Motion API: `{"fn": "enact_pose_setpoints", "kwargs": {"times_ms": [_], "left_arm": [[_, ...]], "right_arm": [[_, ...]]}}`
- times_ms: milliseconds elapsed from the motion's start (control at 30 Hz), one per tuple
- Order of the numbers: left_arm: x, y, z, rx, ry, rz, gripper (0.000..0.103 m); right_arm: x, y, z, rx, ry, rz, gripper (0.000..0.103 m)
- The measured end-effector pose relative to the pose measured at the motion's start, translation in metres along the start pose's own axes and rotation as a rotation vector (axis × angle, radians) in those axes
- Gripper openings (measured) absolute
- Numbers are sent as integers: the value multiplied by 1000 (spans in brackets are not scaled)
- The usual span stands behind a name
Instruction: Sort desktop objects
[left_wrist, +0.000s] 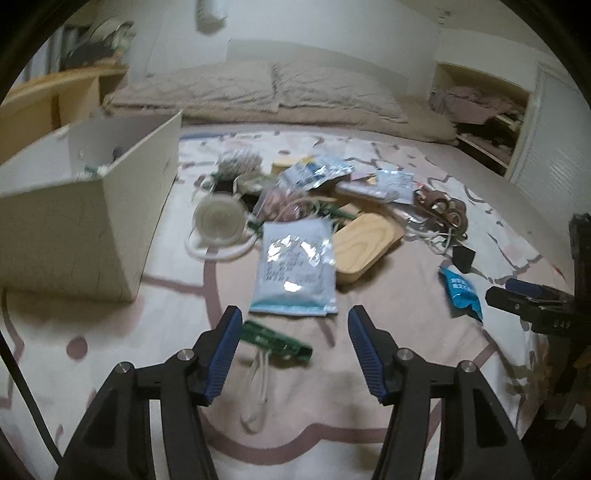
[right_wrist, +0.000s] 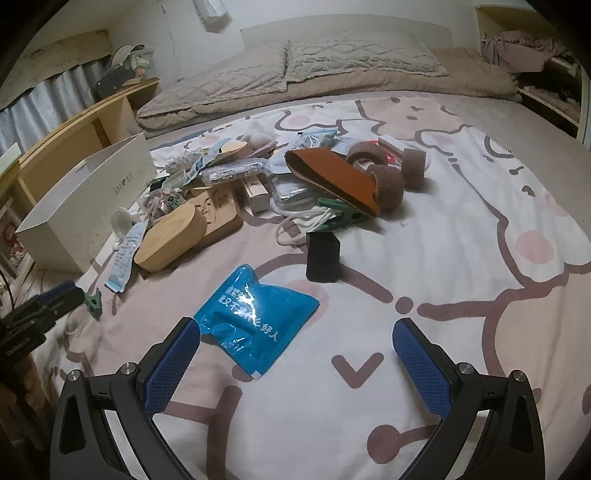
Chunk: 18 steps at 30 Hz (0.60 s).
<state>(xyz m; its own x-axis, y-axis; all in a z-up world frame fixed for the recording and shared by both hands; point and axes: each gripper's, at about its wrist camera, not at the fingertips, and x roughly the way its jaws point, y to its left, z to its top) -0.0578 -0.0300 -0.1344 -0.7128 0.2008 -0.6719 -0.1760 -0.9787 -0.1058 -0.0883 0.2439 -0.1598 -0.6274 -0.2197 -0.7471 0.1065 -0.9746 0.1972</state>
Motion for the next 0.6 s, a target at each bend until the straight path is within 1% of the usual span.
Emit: {"fn": "enact_pose_setpoints", "kwargs": {"times_ms": [67, 133, 167, 267, 433, 533, 600], "left_arm": [[1, -8, 3, 63, -12, 7, 62], [8, -14, 3, 117, 7, 11, 62], [11, -15, 3, 125, 20, 17, 62], [23, -12, -3, 112, 77, 25, 62], [22, -9, -6, 102, 74, 55, 62], [23, -7, -7, 97, 70, 108, 62], [26, -3, -7, 87, 82, 118, 62]], "right_arm": [[0, 0, 0, 2, 2, 3, 103], [0, 0, -1, -1, 4, 6, 103], [0, 1, -2, -2, 4, 6, 103], [0, 2, -3, -1, 4, 8, 103], [0, 6, -2, -23, -4, 12, 103], [1, 12, 0, -62, -7, 11, 103], [0, 12, 3, -75, -13, 15, 103]]}}
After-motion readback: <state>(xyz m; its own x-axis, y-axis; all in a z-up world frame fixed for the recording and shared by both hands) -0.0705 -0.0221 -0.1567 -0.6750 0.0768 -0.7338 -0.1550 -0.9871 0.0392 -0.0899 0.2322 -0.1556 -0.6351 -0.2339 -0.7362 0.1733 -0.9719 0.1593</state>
